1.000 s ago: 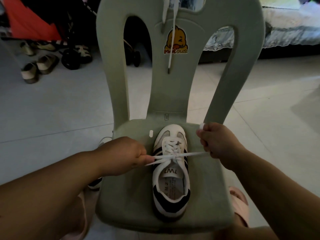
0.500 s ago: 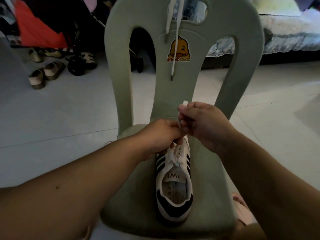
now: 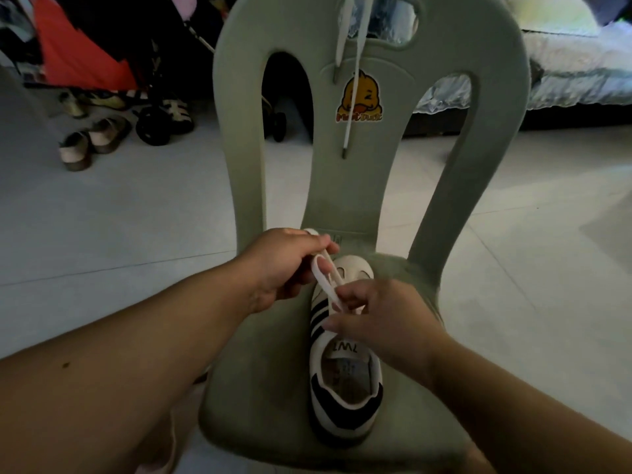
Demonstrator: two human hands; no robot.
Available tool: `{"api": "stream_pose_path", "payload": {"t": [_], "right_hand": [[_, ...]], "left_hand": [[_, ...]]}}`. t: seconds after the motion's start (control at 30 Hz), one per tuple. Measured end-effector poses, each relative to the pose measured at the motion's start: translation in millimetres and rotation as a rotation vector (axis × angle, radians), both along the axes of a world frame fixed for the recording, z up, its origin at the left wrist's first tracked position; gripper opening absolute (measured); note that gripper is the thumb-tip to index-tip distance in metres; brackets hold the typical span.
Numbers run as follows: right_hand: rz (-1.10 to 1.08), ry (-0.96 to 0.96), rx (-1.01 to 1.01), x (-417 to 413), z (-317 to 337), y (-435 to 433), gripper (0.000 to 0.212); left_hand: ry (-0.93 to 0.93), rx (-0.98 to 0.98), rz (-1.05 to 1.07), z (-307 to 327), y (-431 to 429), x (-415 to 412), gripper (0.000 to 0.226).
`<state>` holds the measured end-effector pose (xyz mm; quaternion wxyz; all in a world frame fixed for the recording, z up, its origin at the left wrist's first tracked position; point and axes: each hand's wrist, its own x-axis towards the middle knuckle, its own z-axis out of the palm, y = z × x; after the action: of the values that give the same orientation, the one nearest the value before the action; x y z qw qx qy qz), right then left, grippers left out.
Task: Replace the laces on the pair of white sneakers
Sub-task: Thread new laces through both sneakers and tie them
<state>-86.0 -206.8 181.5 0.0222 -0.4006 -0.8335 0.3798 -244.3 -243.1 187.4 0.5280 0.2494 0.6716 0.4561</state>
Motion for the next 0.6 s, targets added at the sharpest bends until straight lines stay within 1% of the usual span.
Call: {"api": "stream_pose_path", "payload": {"t": [0.07,0.1,0.13,0.2,0.27,0.33,0.37,0.4,0.47,0.53,0.6], "right_hand": [[-0.031,0.039,0.092,-1,-5,-6,0.009],[-0.082,0.087,0.082,-1,-7,-6,0.01],[-0.162,0.15,0.024,-1,-9,-5,0.012],[-0.364,0.294,-0.209,0,-10,-2,0.018],[-0.528,0.38,-0.458,0,-9,1,0.026],[-0.61,0.398,-0.631,-1,-9,5,0.028],[-0.604,0.382,-0.679,-3,-9,7,0.026],[-0.567,0.346,-0.674,-5,-9,8,0.023],[-0.429,0.241,-0.536,-8,-9,11,0.017],[-0.289,0.147,-0.392,-11,-7,11,0.019],[-0.193,0.112,-0.301,-11,-6,9,0.02]], "left_hand": [[0.002,-0.006,-0.002,0,-1,-1,0.024],[0.031,-0.014,0.0,-1,-2,-3,0.024],[0.069,-0.025,0.004,-2,-3,-5,0.024],[0.137,-0.048,0.005,-5,-6,-12,0.024],[0.189,-0.051,-0.021,-7,-10,-16,0.025],[0.228,-0.012,-0.065,-6,-12,-17,0.026],[0.257,0.021,-0.095,-4,-12,-15,0.026],[0.301,0.057,-0.13,-1,-11,-13,0.026],[0.417,0.132,-0.208,3,-7,-7,0.023],[0.495,0.209,-0.268,5,-1,0,0.02],[0.539,0.266,-0.313,6,6,8,0.018]]}}
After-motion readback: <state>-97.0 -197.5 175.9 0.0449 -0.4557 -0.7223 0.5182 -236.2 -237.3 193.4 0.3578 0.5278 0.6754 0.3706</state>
